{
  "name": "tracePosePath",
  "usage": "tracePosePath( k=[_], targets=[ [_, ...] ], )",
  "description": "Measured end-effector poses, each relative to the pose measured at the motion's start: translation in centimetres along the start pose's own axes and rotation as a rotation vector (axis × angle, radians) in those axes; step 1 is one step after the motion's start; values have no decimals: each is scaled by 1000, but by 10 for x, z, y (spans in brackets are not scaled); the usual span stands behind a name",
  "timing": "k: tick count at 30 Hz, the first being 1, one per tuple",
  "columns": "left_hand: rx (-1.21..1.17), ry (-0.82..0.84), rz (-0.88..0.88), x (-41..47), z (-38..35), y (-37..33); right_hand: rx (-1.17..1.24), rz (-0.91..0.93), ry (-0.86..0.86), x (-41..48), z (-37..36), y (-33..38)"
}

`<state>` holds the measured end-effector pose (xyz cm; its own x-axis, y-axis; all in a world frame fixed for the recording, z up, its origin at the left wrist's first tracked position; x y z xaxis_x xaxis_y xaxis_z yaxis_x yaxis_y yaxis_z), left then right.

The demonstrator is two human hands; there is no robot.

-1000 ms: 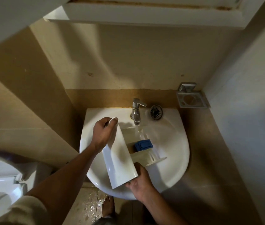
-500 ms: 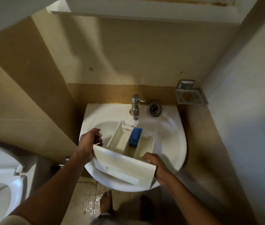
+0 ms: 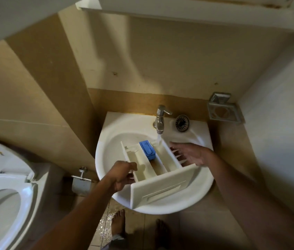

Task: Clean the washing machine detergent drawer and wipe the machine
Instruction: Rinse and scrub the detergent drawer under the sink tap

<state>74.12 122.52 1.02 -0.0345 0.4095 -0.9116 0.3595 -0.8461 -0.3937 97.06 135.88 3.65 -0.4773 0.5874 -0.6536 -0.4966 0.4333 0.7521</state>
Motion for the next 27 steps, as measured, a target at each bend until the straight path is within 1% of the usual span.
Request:
tracePosePath(
  k=[5, 8, 10, 12, 14, 15, 17, 21, 24, 27],
  targets=[
    [-244, -11, -37, 0, -3, 9, 122, 116, -343, -12, 26, -12],
    [-419, -32, -94, 1, -5, 14, 164, 104, -543, -38, 12, -26],
    [-502, -43, -153, 2, -10, 16, 231, 74, -542, -50, -16, -32],
    [-556, -26, -189, 1, -20, 19, 292, 65, -462, -51, -50, -34],
    [-589, 2, -203, 1, -33, 24, 266, 106, -415, -45, -75, -29],
    [-595, 13, -201, 2, -39, 27, 224, 131, -432, -40, -79, -28],
    [-596, 32, -186, 4, -46, 34, 160, 151, -488, -31, -77, -26],
    [-494, 91, -145, 8, -36, 45, 59, 136, -419, -25, -55, -31],
    [-445, 227, -95, 2, -22, 49, 131, 156, -373, -28, -43, -42],
    [-455, 368, -86, -4, -5, 41, 161, 191, -399, -28, -38, -46]
  ],
)
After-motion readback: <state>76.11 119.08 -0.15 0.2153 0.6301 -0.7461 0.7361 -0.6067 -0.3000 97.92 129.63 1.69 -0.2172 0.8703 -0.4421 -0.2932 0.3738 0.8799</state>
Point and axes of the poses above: each hand's wrist, its own x-axis towards the middle knuckle, its own z-axis out of the back of the hand, y = z × x, the point moved 6 cm from there along x, towards the middle knuckle, and after that the axes turned 14 degrees about z, right-handed, at the moved point
